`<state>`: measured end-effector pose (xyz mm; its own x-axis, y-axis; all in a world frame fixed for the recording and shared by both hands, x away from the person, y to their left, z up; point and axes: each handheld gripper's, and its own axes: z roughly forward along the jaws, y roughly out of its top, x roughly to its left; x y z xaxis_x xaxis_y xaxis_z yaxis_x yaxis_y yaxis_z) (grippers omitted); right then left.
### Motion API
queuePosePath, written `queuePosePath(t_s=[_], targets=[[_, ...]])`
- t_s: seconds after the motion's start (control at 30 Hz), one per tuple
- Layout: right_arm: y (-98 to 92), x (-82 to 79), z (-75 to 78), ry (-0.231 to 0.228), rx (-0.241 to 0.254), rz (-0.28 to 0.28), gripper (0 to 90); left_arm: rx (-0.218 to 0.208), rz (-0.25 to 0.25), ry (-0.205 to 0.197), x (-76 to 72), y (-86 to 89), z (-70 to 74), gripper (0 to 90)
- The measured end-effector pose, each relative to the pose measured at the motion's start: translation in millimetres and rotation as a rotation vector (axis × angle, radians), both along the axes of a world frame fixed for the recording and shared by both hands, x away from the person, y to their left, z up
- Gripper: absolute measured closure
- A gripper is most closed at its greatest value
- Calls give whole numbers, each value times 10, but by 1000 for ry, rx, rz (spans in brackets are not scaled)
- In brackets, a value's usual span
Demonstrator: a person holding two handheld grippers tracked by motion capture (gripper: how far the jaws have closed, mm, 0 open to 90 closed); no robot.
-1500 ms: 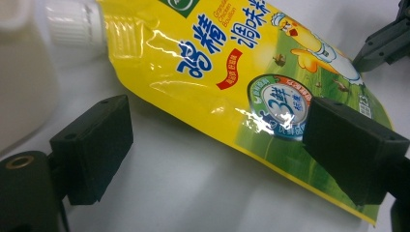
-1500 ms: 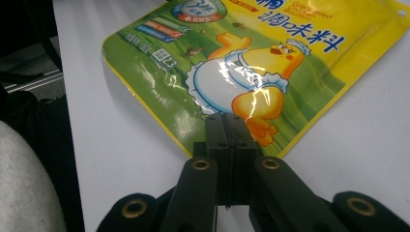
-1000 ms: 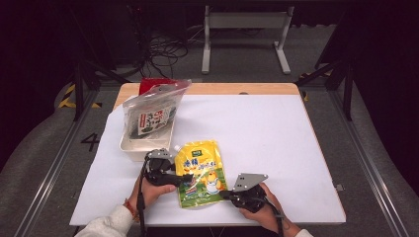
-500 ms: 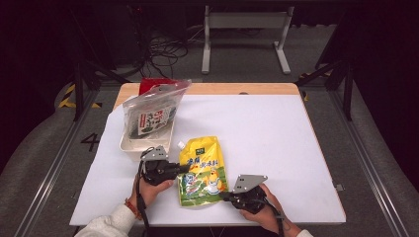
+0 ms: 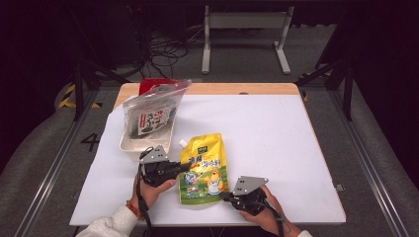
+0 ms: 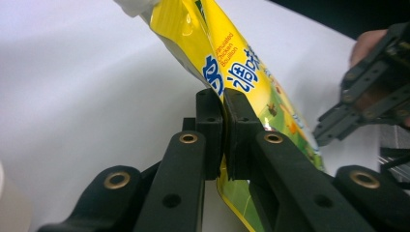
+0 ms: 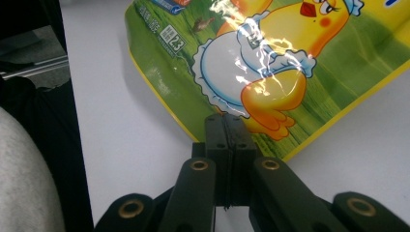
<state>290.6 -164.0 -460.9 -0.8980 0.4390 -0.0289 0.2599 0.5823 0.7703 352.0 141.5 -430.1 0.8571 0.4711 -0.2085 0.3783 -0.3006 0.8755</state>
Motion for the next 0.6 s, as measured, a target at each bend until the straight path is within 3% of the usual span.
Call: queuePosePath(t_s=[0.1, 0.33, 0.6], targets=[[-8, -46, 30, -15, 35, 15, 816, -52, -25, -20, -44, 31, 68, 869], [-168, -113, 191, -62, 91, 11, 762, -87, -71, -96, -139, 62, 232, 873], [-472, -24, 284, -66, 131, -97, 692, -102, -86, -150, -189, 173, 358, 876]])
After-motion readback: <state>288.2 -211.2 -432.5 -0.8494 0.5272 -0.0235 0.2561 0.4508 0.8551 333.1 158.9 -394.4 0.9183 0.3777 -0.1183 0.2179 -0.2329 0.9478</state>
